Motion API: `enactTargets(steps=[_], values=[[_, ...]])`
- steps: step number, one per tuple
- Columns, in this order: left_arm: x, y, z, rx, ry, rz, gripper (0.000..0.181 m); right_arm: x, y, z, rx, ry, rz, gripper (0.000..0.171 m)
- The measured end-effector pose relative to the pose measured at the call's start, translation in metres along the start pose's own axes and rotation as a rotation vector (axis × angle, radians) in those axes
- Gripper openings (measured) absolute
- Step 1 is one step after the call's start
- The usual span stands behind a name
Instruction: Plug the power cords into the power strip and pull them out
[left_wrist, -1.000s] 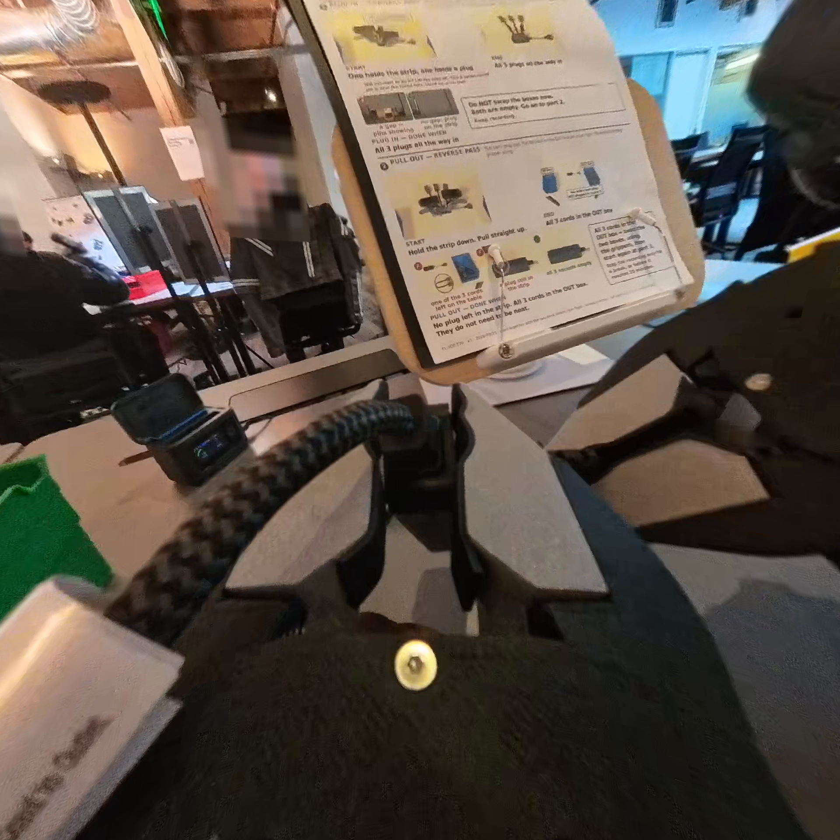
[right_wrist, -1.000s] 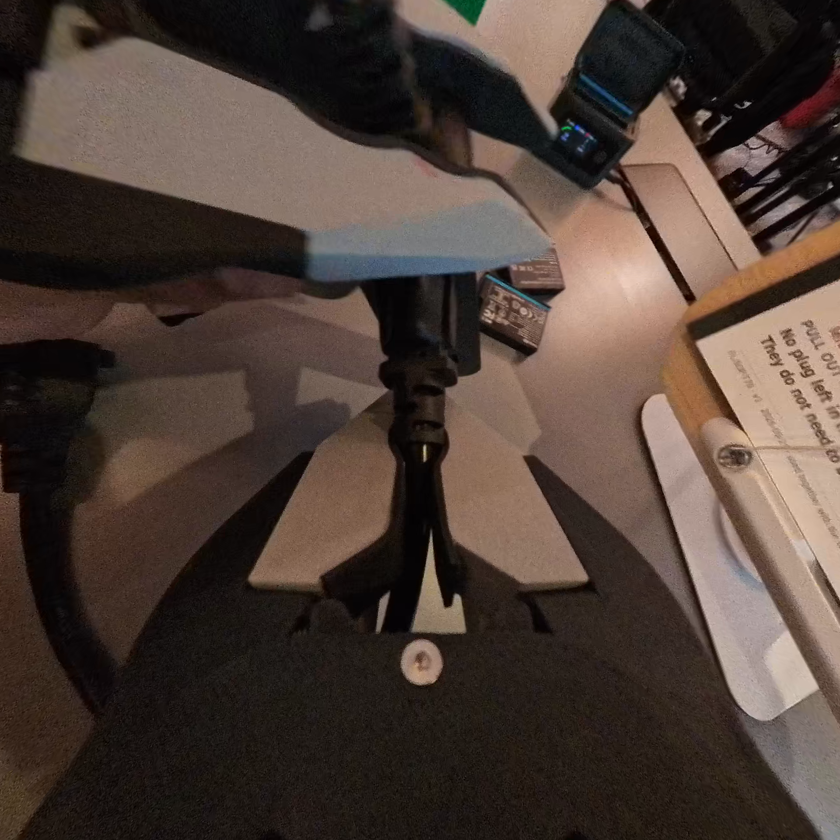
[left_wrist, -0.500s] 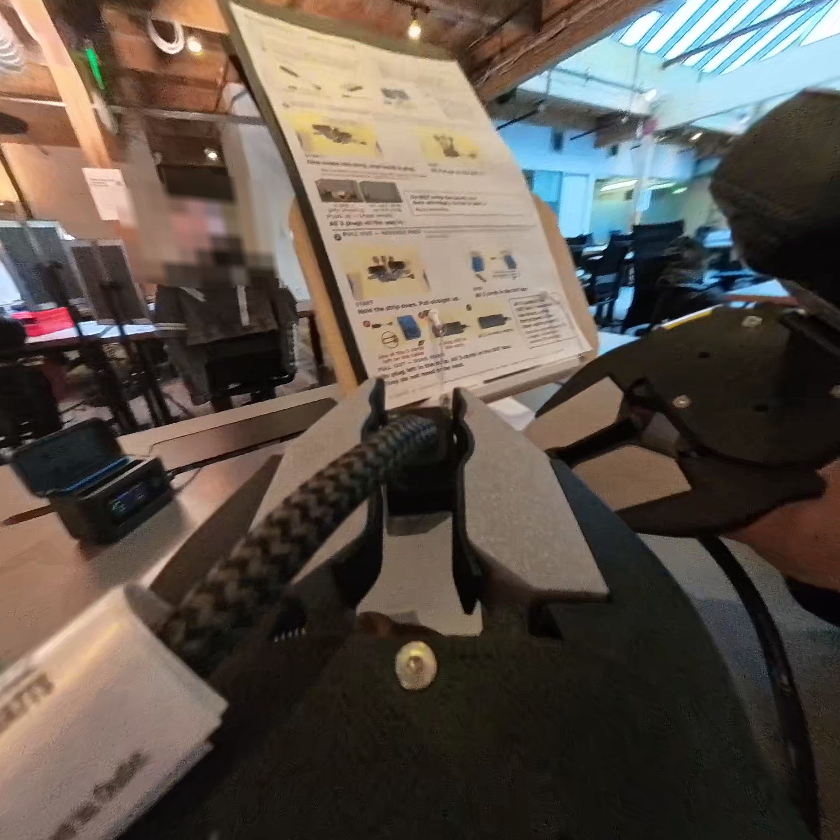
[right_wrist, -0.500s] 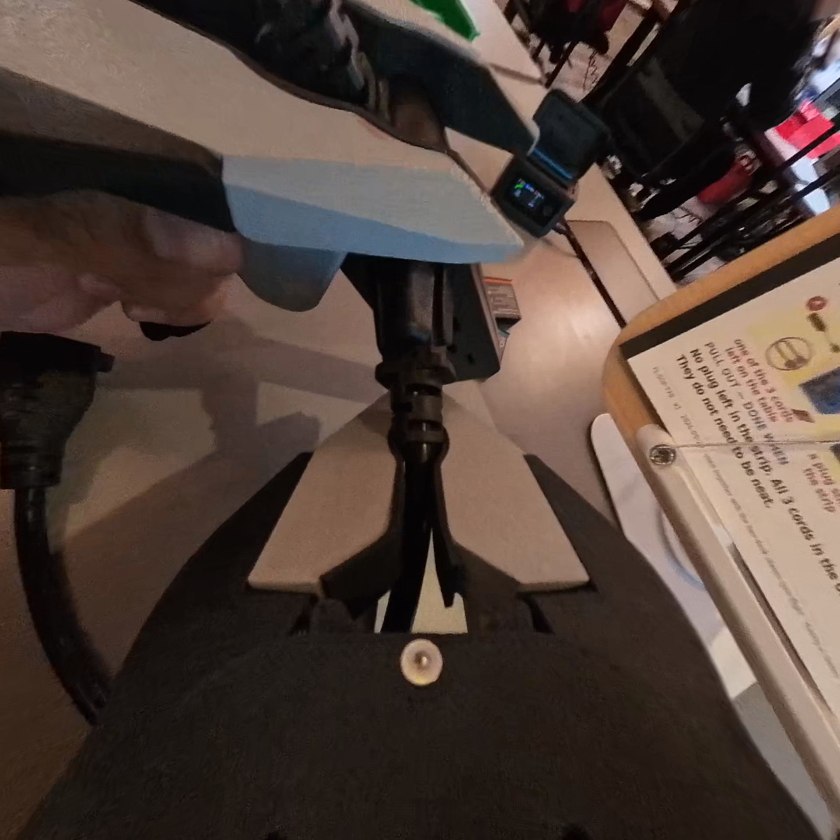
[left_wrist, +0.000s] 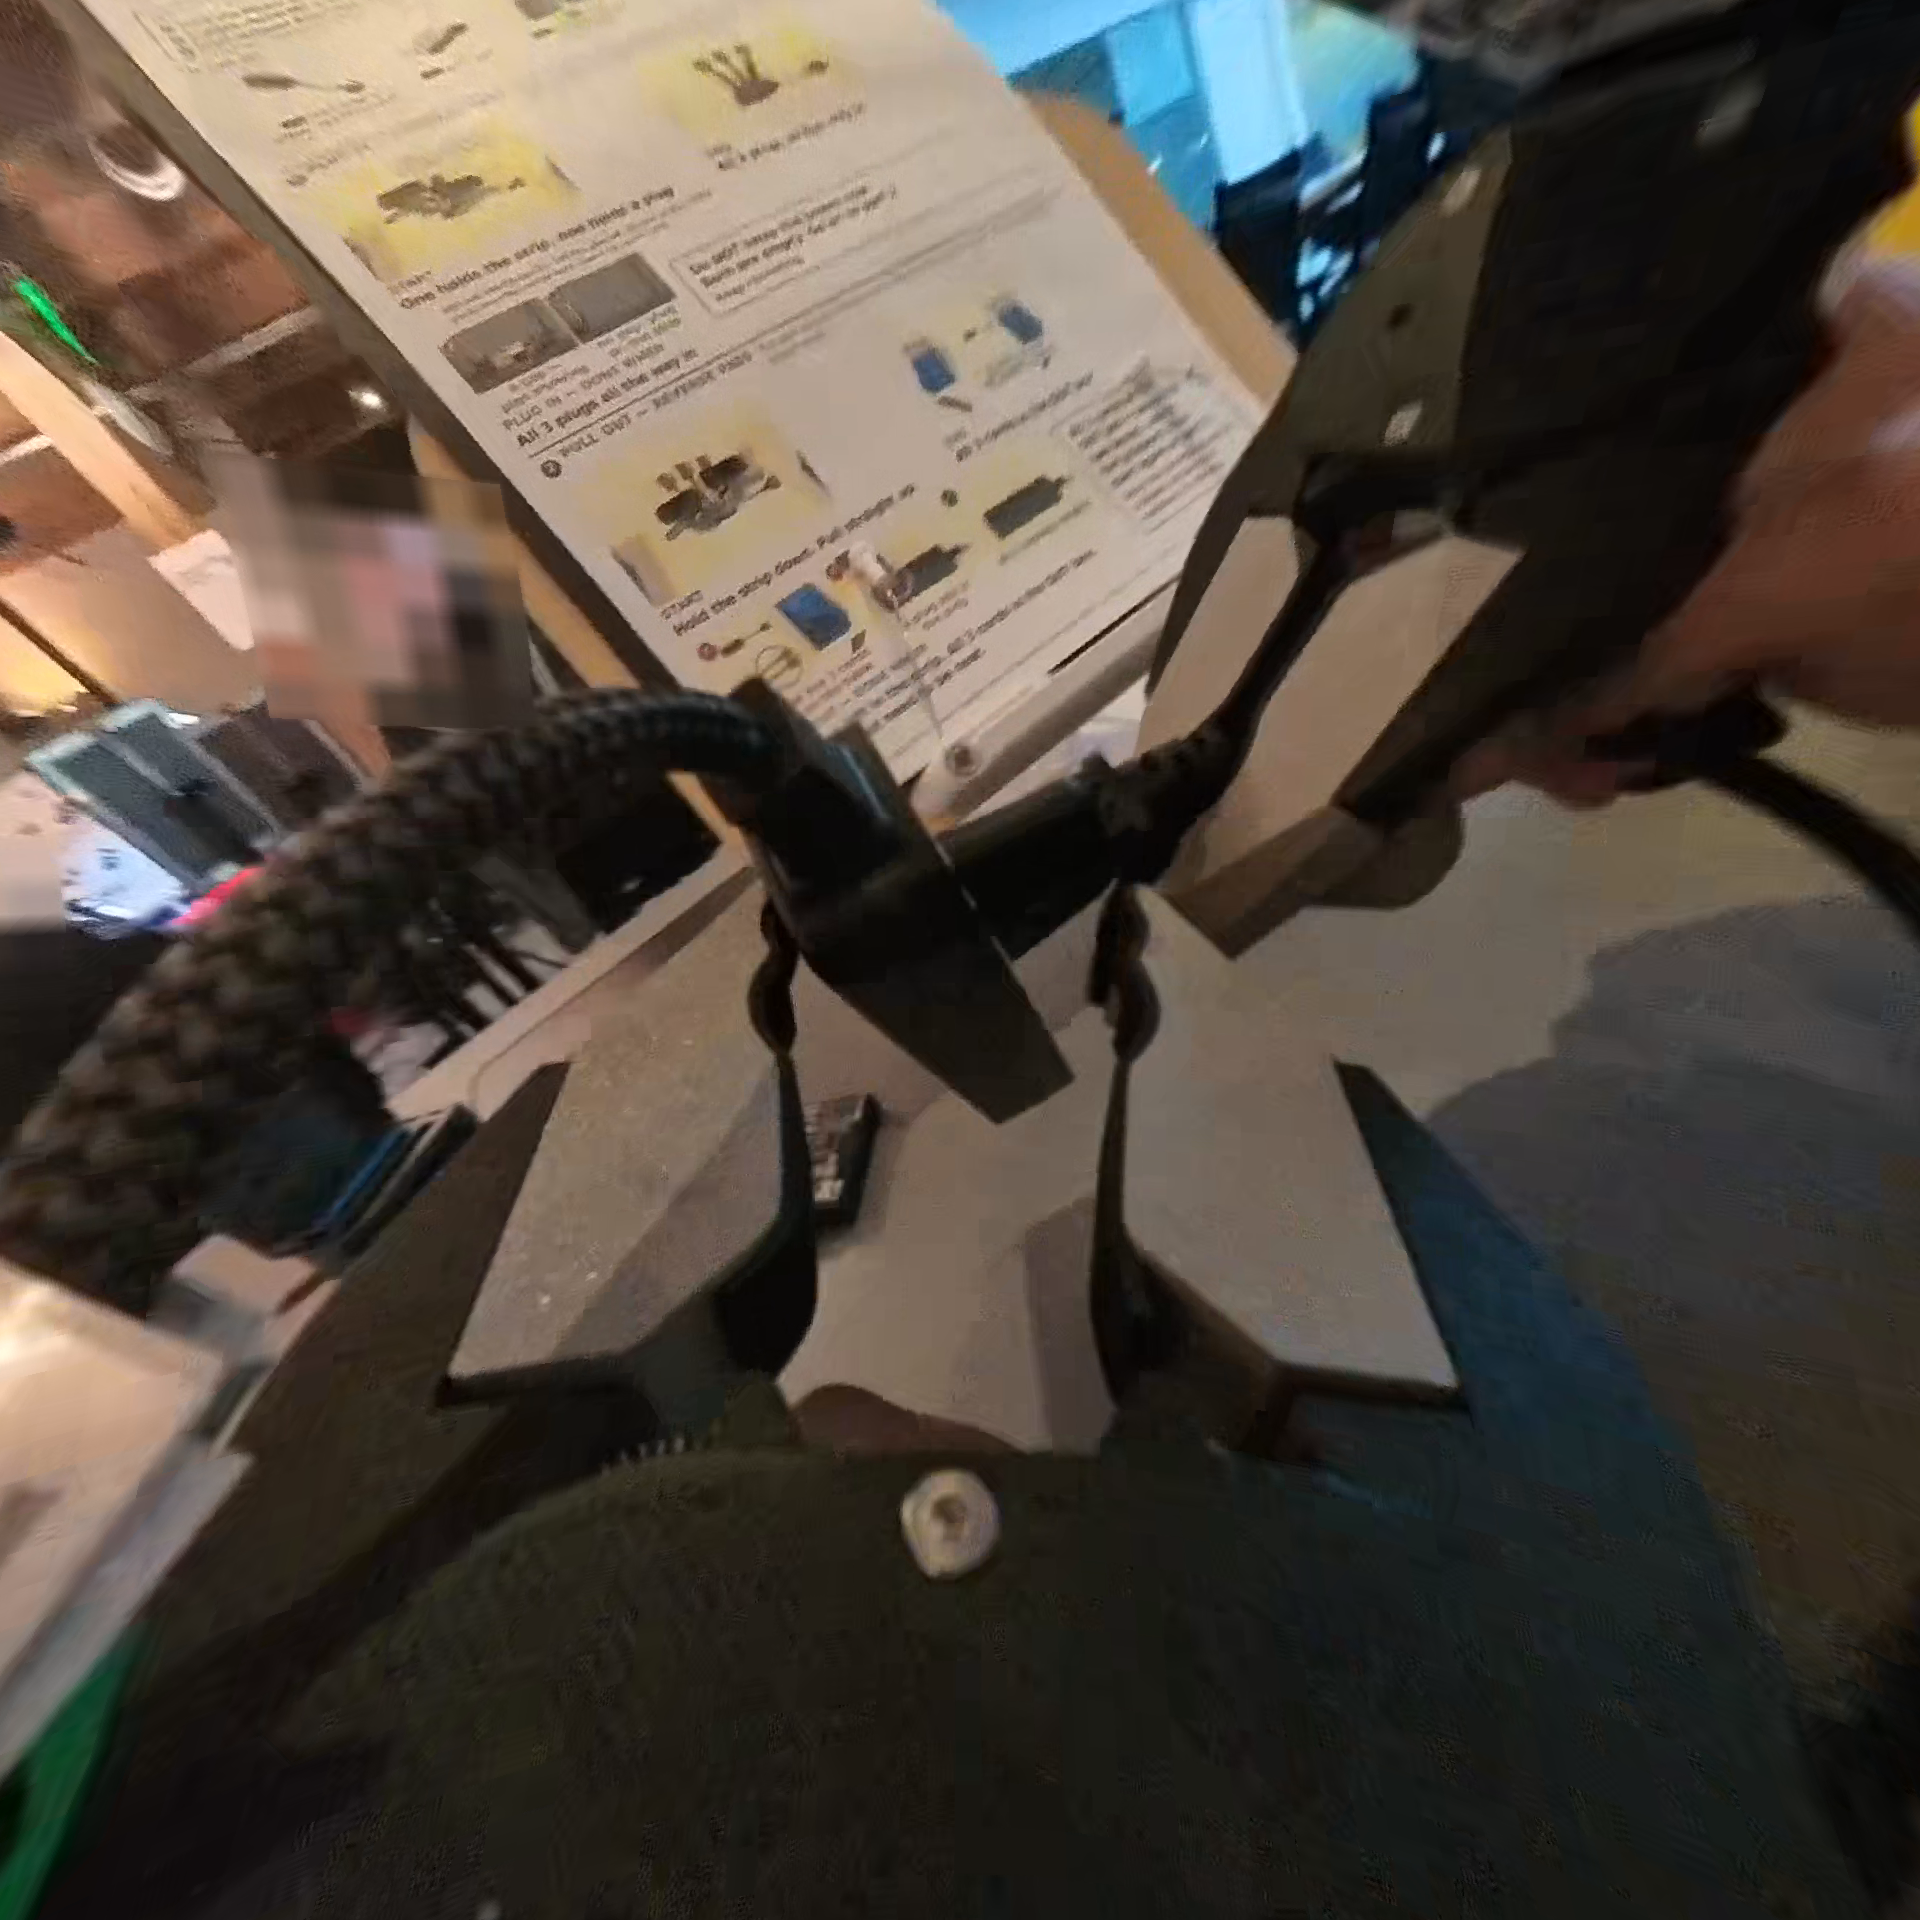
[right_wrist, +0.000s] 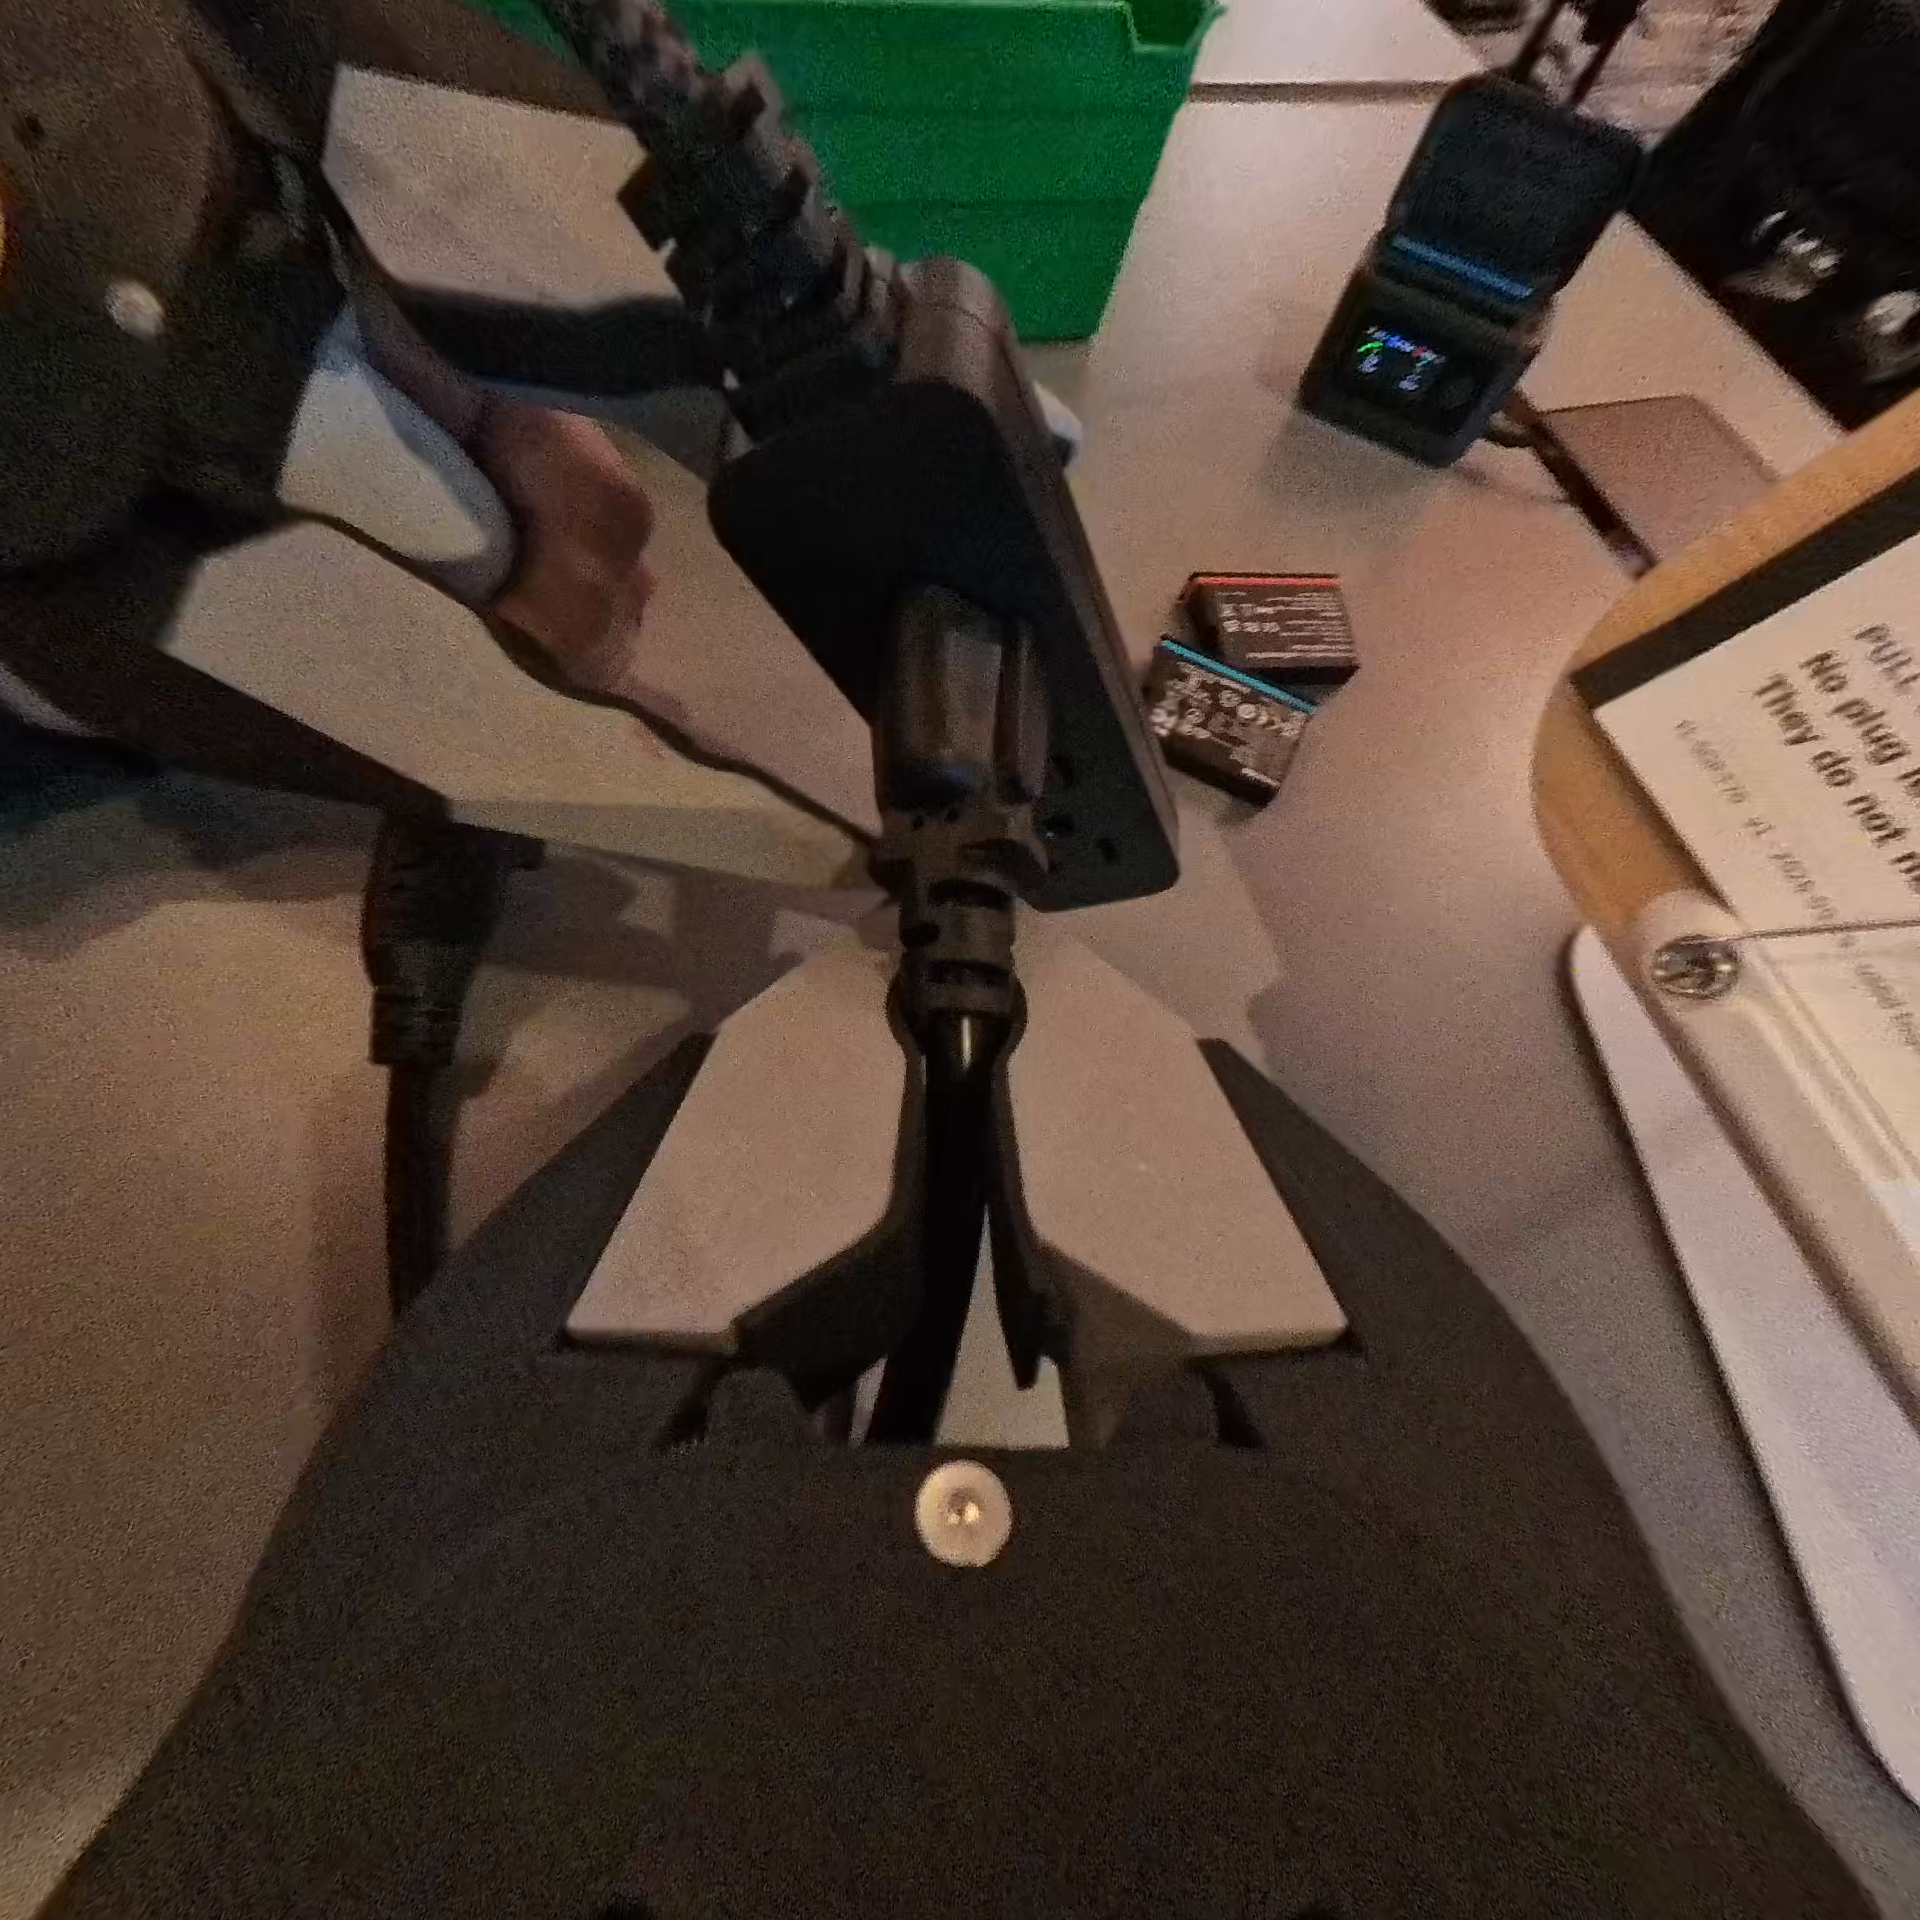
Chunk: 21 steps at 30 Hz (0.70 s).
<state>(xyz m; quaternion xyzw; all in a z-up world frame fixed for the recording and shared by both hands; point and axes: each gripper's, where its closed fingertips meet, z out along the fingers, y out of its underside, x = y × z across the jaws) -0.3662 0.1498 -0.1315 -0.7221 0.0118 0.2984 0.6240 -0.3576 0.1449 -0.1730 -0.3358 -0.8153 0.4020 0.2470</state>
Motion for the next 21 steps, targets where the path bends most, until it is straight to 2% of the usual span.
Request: enactTargets(steps=[1,4,11,14,16,18,21], values=[[-0.001,0.006,0.001,-0.034,-0.031,0.067,0.057,-0.003,0.000,0.000,0.004,-0.045,0.029,0.001],[-0.005,0.018,0.003,-0.092,-0.093,0.146,0.045,-0.015,-0.006,-0.002,0.051,-0.173,0.106,0.001],[-0.011,0.015,0.003,-0.076,-0.111,0.043,0.040,-0.033,-0.019,-0.008,0.144,-0.412,0.264,0.003],[-0.013,0.017,0.003,-0.093,-0.143,0.098,0.044,-0.040,-0.017,-0.006,0.143,-0.491,0.299,0.004],[-0.018,0.015,0.002,-0.081,-0.176,0.106,0.055,-0.046,-0.018,-0.008,0.147,-0.551,0.307,0.006],[-0.020,0.009,-0.001,-0.043,-0.179,0.103,0.058,-0.054,-0.021,-0.014,0.169,-0.612,0.304,0.007],[-0.010,-0.003,-0.005,0.024,-0.150,0.160,0.035,-0.066,-0.028,-0.026,0.204,-0.720,0.295,0.009]])
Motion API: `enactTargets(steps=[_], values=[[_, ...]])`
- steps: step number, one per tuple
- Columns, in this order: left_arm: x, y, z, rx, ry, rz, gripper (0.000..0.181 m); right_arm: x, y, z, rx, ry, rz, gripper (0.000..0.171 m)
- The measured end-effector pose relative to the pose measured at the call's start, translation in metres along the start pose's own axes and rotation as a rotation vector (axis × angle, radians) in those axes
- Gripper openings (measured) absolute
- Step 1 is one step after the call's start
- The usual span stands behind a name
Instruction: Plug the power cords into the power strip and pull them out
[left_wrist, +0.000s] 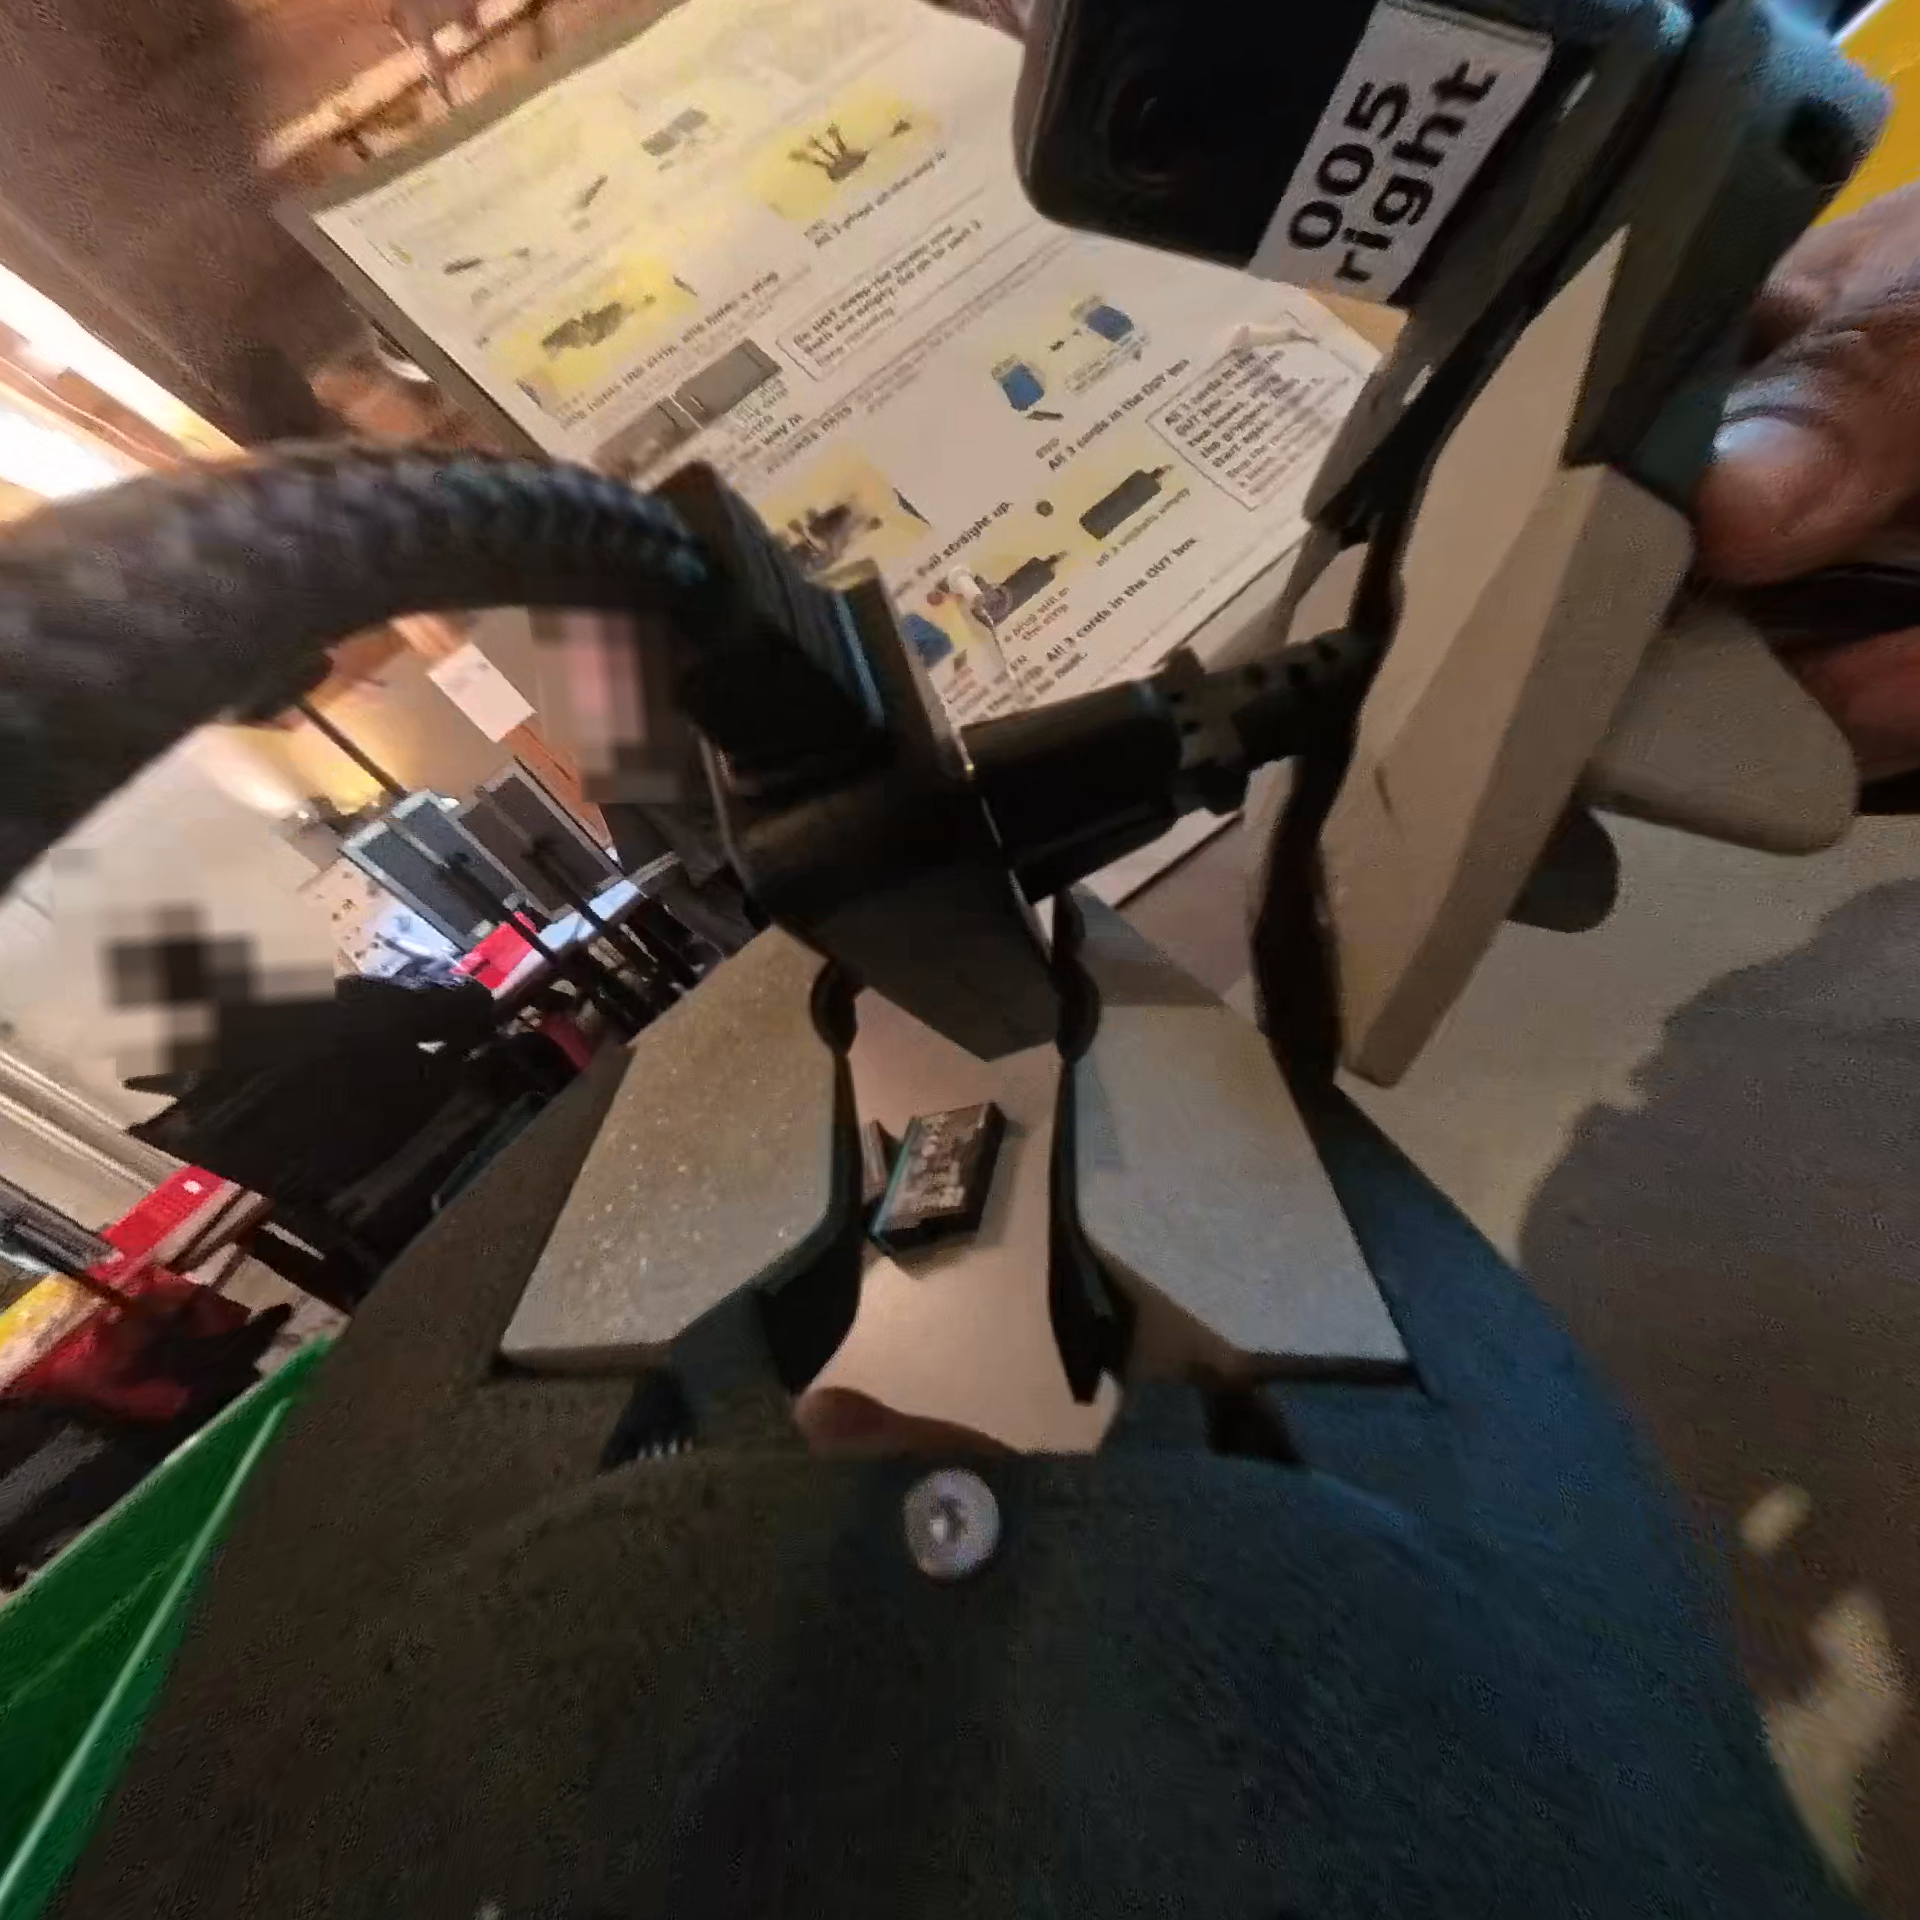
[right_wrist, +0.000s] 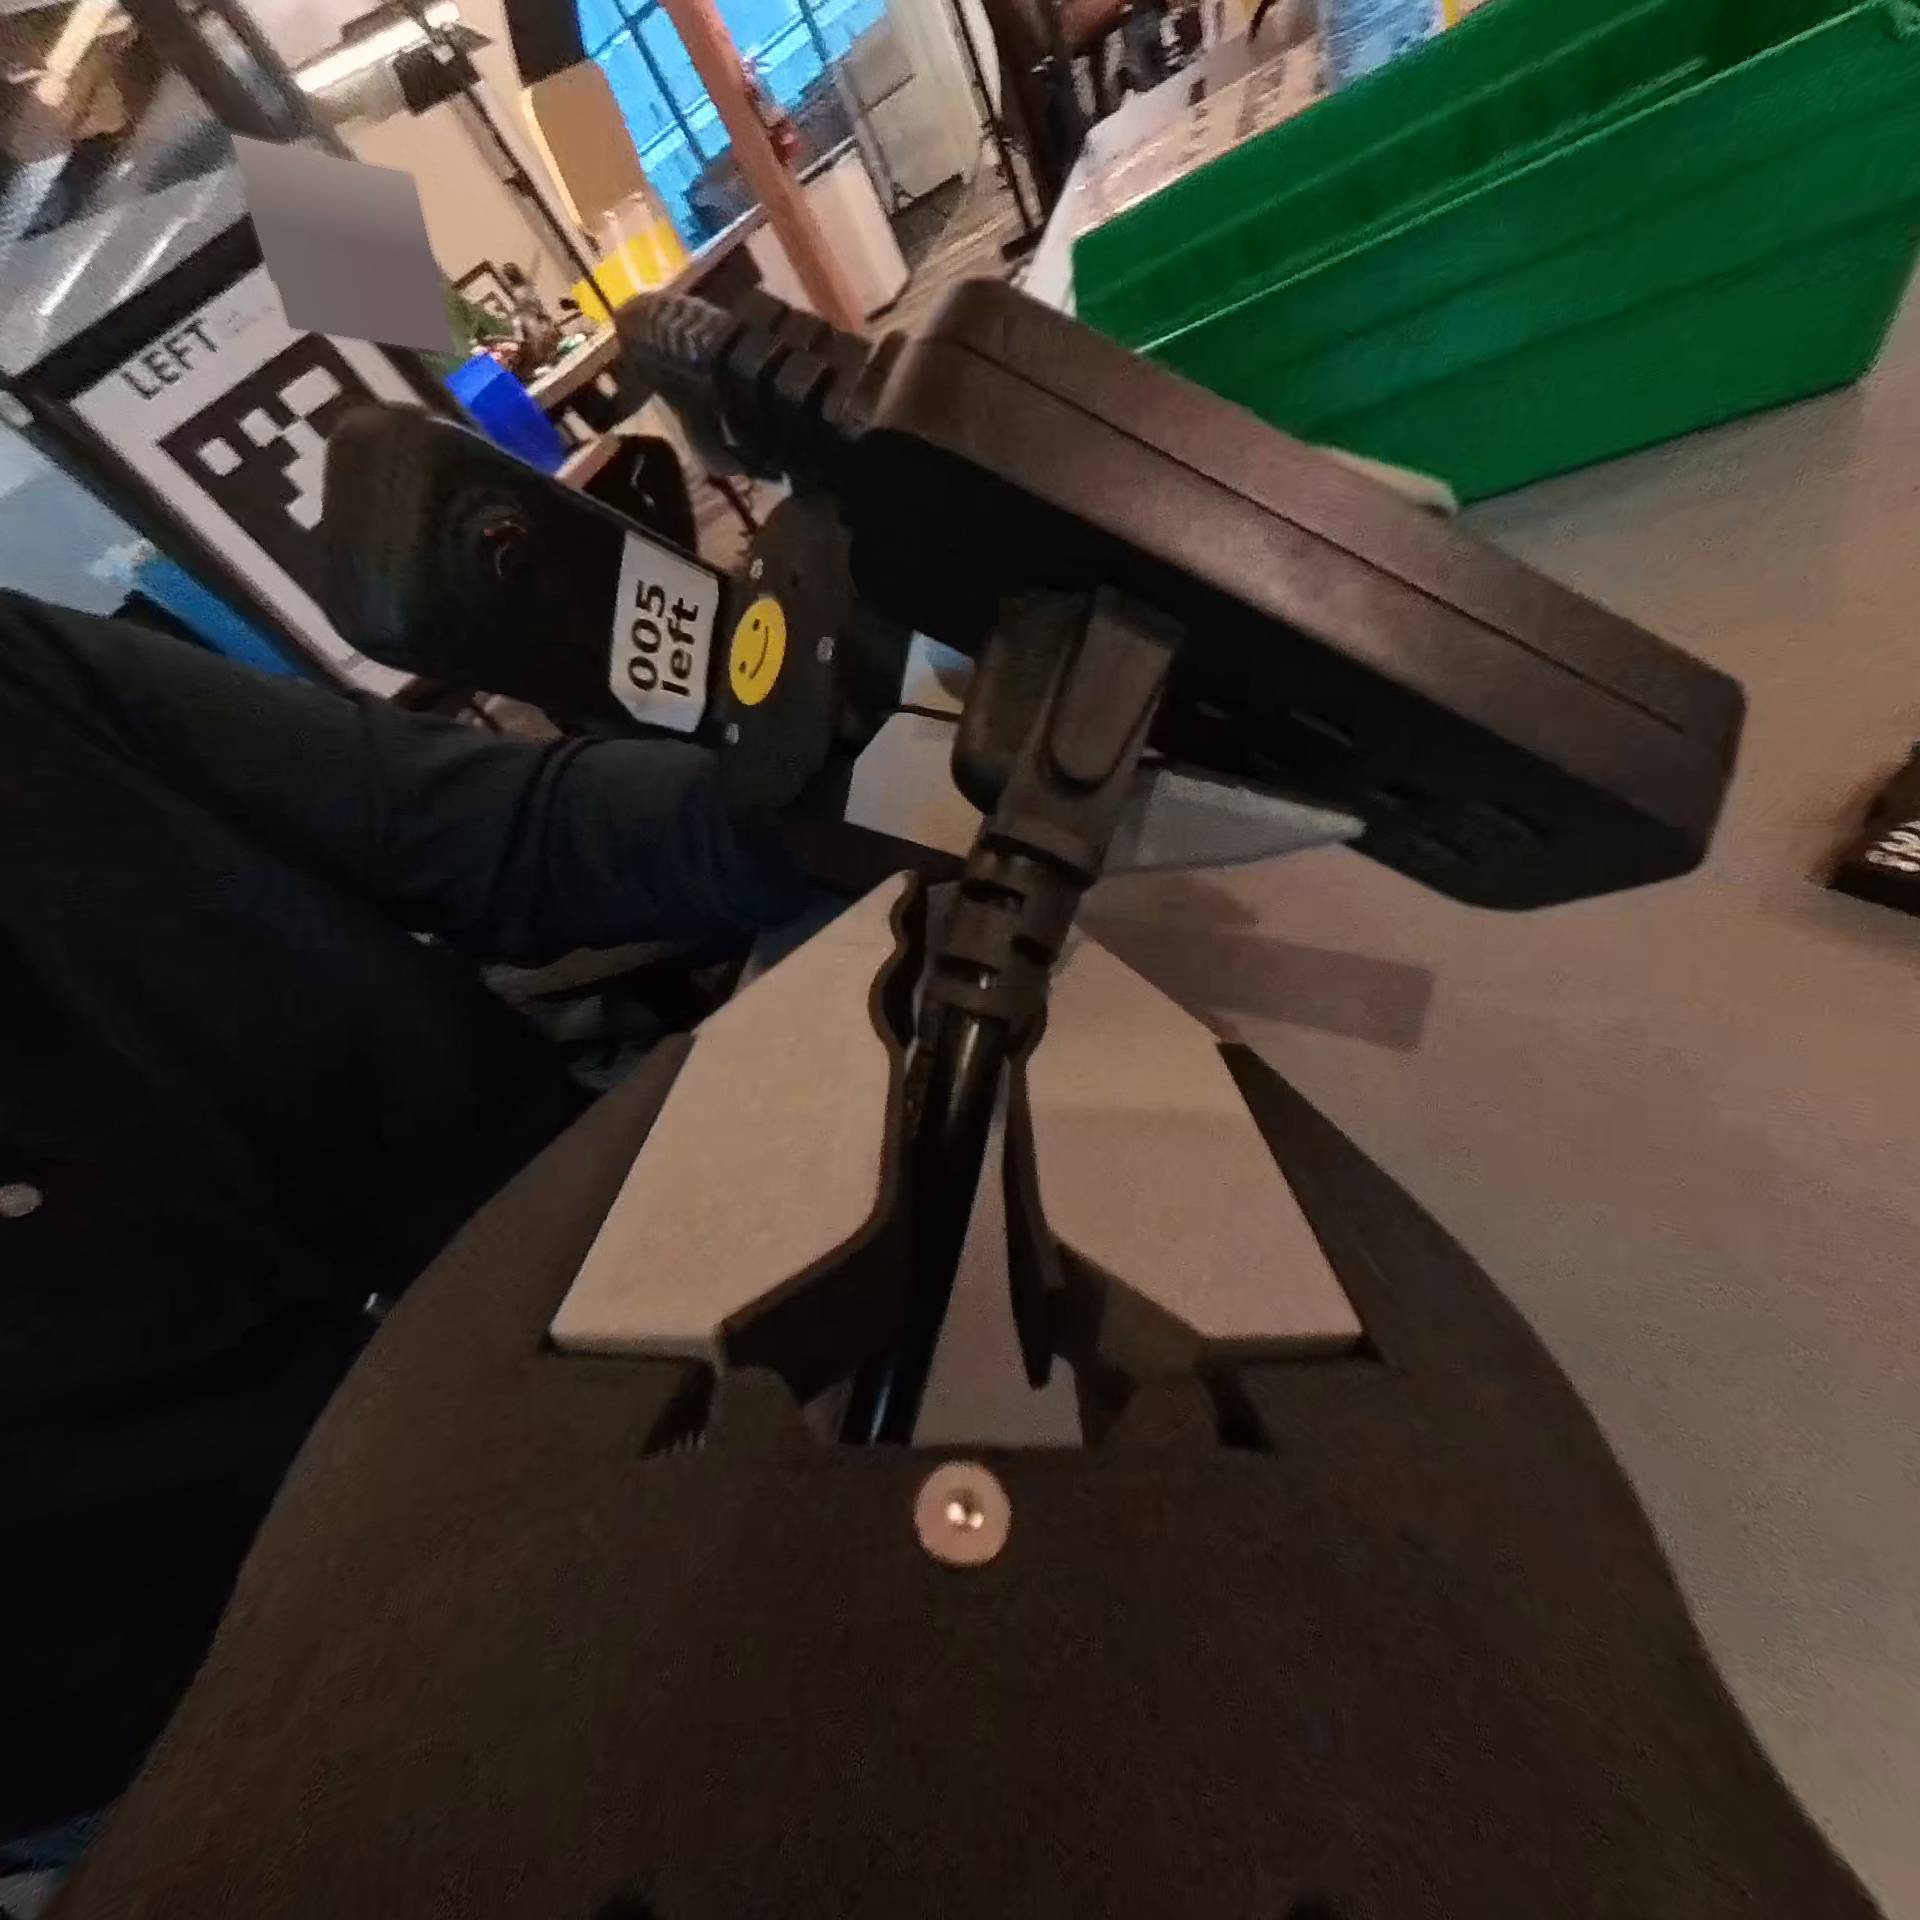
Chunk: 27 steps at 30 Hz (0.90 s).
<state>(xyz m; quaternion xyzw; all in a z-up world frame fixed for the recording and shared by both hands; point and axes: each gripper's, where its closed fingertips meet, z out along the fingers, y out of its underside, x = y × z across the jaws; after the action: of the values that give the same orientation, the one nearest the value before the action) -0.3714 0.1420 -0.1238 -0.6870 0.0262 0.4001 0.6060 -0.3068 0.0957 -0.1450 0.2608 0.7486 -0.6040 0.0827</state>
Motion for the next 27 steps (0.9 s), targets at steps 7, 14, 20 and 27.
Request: enactTargets(steps=[7,14,20,27], values=[[-0.010,-0.022,-0.011,0.089,-0.085,0.099,0.034,-0.018,-0.002,-0.003,-0.011,-0.048,-0.088,0.010],[-0.009,-0.024,-0.011,0.108,-0.085,0.145,0.035,-0.002,0.001,-0.011,-0.077,0.168,-0.251,0.009],[-0.009,-0.024,-0.011,0.122,-0.077,0.139,0.035,-0.010,-0.007,-0.020,-0.012,0.096,-0.206,0.015],[-0.009,-0.025,-0.011,0.134,-0.070,0.138,0.035,-0.015,-0.019,-0.026,0.071,0.031,-0.130,0.024]])
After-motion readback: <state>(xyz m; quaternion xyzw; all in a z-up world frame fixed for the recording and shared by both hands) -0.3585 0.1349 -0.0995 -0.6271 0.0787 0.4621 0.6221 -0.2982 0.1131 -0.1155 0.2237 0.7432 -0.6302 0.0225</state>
